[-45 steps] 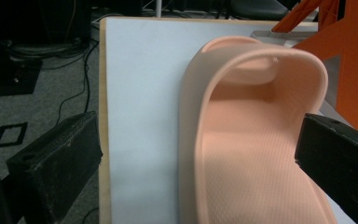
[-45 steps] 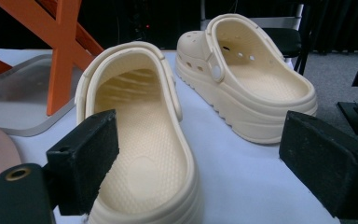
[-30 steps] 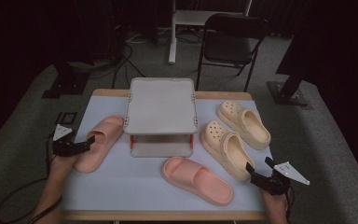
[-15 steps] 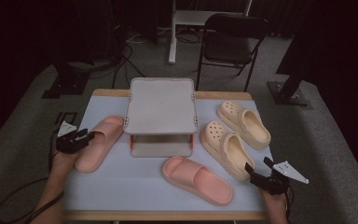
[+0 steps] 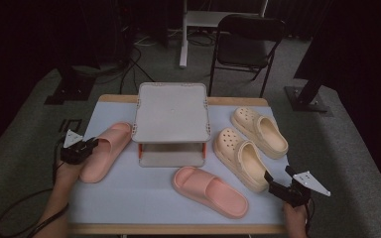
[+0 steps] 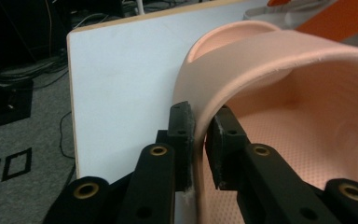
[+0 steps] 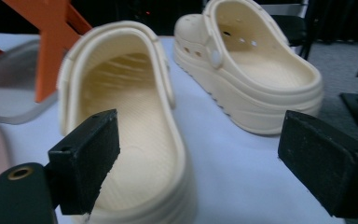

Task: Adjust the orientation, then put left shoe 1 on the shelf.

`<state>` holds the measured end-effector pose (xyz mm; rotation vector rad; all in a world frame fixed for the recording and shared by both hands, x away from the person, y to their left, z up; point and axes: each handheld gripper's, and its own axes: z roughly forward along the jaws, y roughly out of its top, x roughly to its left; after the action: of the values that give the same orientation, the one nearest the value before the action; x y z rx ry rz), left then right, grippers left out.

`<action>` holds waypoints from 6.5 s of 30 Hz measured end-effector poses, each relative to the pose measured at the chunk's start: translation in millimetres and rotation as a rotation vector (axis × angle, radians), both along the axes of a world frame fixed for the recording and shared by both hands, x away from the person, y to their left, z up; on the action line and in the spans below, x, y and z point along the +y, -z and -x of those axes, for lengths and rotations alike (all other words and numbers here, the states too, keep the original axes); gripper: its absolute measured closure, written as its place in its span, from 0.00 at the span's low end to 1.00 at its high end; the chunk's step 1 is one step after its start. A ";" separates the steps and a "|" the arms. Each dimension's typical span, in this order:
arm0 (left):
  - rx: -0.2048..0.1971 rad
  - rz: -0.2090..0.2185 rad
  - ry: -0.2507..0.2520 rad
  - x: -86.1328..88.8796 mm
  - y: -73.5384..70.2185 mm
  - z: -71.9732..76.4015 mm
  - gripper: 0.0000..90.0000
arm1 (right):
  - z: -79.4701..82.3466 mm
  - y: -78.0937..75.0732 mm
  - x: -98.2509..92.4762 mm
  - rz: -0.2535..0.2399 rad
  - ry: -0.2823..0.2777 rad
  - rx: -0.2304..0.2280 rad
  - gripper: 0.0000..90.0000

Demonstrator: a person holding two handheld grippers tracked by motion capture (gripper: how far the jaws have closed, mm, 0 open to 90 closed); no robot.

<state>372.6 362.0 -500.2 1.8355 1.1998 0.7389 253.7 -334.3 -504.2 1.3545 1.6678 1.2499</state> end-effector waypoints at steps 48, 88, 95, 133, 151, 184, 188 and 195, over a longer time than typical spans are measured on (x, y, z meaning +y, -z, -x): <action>-0.024 -0.011 0.131 -37.5 -14.6 122.8 0.93 | -4.0 -3.8 3.7 -0.001 -0.030 0.000 0.14; -0.068 -0.006 0.061 -135.6 -21.7 83.1 0.92 | -10.1 -4.0 3.0 -0.024 -0.044 -0.002 0.14; -0.056 -0.005 0.045 -149.9 -21.1 77.8 0.92 | -11.1 -3.8 3.3 -0.027 -0.046 -0.002 0.14; -0.048 0.139 -0.109 -189.6 -25.2 64.5 0.65 | -14.3 -2.8 1.2 -0.037 -0.061 0.001 0.14; -0.004 0.109 -0.024 -158.7 -23.1 120.4 0.69 | -13.7 -5.0 3.7 -0.030 -0.059 -0.007 0.14; 0.015 -0.018 0.147 -186.9 2.7 178.3 1.00 | -14.9 -4.0 6.4 -0.016 -0.049 0.007 0.14; 0.034 -0.032 0.162 -190.2 8.0 178.3 1.00 | -14.5 -4.5 6.6 -0.016 -0.050 0.007 0.14; 0.062 -0.044 0.165 -190.6 13.1 172.8 1.00 | -14.9 -4.2 6.5 -0.014 -0.051 0.007 0.14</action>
<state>199.8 171.4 -513.3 1.9798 1.0632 0.6239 268.6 -327.8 -500.0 1.3336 1.7108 1.2899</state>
